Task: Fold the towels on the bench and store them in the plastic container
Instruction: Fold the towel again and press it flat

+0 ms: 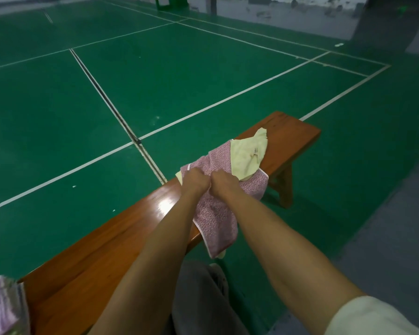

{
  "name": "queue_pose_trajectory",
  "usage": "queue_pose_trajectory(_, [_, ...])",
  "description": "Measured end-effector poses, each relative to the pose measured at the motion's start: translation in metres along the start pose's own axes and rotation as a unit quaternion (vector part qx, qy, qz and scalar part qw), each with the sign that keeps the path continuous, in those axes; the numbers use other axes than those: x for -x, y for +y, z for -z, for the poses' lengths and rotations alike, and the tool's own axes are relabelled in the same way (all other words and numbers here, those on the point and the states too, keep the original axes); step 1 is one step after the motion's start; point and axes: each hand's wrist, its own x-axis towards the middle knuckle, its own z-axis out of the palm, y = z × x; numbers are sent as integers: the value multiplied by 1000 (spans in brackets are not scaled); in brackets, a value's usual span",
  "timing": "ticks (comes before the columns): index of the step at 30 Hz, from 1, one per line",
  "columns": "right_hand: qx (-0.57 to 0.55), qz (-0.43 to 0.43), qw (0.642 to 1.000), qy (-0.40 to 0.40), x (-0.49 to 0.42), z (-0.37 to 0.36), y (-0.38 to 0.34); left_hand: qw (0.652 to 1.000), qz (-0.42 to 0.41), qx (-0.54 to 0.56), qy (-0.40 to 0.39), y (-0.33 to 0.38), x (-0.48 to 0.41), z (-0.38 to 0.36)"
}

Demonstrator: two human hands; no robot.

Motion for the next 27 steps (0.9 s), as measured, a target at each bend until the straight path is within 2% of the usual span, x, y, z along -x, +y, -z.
queue_pose_trajectory(3, [45,-44,998,-11,-11,-9,16,998,-43,20,-35,10,-9,-15])
queue_pose_trajectory(7, [88,-92,992,-15,-20,-13,42,995,-62,6,-82,11,-19,-31])
queue_pose_trajectory(13, [164,-50,985,13,-27,-16,60,993,-73,4,-92,4,-27,-39])
queue_pose_trajectory(16, [156,-39,986,43,-24,-7,54,993,-65,21,-92,5,-28,-35])
queue_pose_trajectory(19, [95,-13,988,121,-21,10,38,994,-79,30,-71,9,-25,-24])
queue_pose_trajectory(22, [-37,49,983,174,-18,29,16,991,-110,68,-33,17,-16,-3])
queue_pose_trajectory(25, [-185,94,955,211,-14,48,-1,982,-163,93,5,22,-9,25])
queue_pose_trajectory(27, [-268,98,932,223,-10,64,-11,972,-201,119,3,23,-3,47])
